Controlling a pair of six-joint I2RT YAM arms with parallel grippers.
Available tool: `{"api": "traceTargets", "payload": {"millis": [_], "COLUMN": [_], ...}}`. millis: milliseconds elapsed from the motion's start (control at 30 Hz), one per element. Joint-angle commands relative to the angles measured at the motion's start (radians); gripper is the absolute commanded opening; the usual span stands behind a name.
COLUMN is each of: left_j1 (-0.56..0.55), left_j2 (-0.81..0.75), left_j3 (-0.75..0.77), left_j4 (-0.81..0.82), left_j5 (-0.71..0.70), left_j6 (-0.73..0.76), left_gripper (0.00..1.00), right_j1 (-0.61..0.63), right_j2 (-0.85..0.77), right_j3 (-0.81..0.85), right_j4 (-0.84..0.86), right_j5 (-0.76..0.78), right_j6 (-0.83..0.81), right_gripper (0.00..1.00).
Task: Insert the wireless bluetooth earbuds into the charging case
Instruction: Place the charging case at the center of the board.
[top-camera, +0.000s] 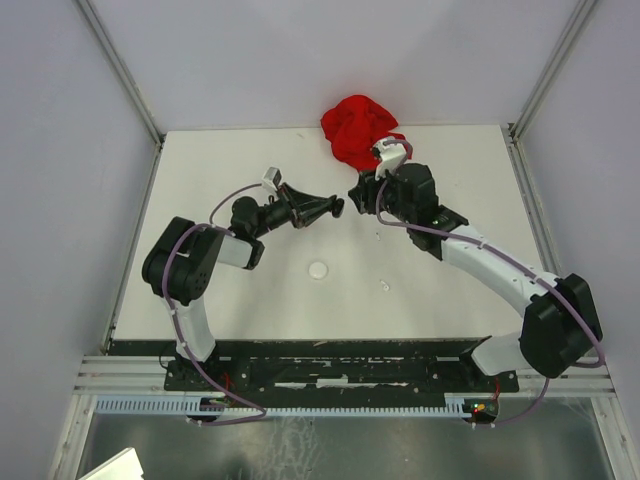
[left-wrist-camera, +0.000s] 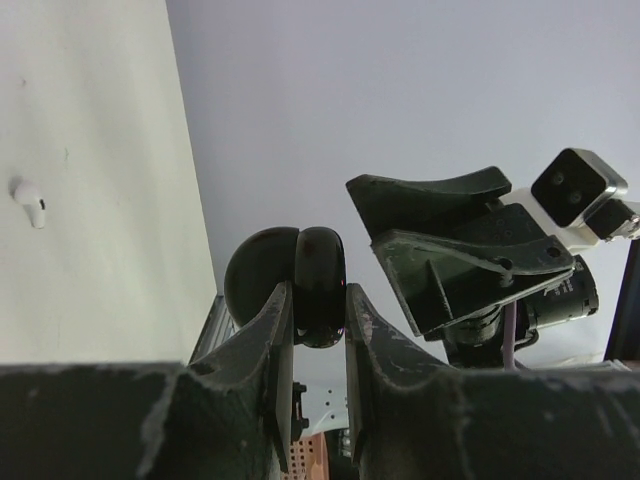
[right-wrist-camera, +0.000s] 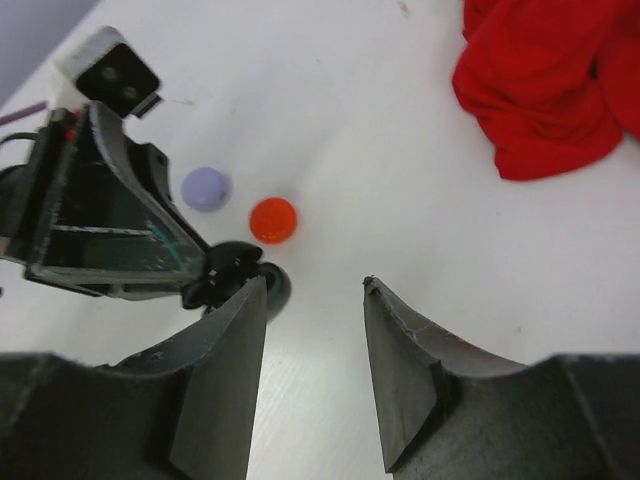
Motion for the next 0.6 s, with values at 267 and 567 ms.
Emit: {"api": "traceTargets", "payload": {"millis": [267,567], "left_j1": [0.005,-0.043], "left_j2": [-0.058,-0.11], "left_j3": [-0.083,-0.056], "left_j4": [-0.054,-0.19], "left_j5": [-0.309,-0.407], "left_j6": [-0.192,-0.278], "left_gripper": [0.03,0.03], "right_j1": [0.043,0.132], "right_j2": [0.069,0.182], "right_j3": [0.007,-0.052], "right_j4": [-0.159,0.126], "right_j5": [0.183,0.208], "right_j6": [-0.049,-0.133], "right_gripper": [0.6,0.9]}}
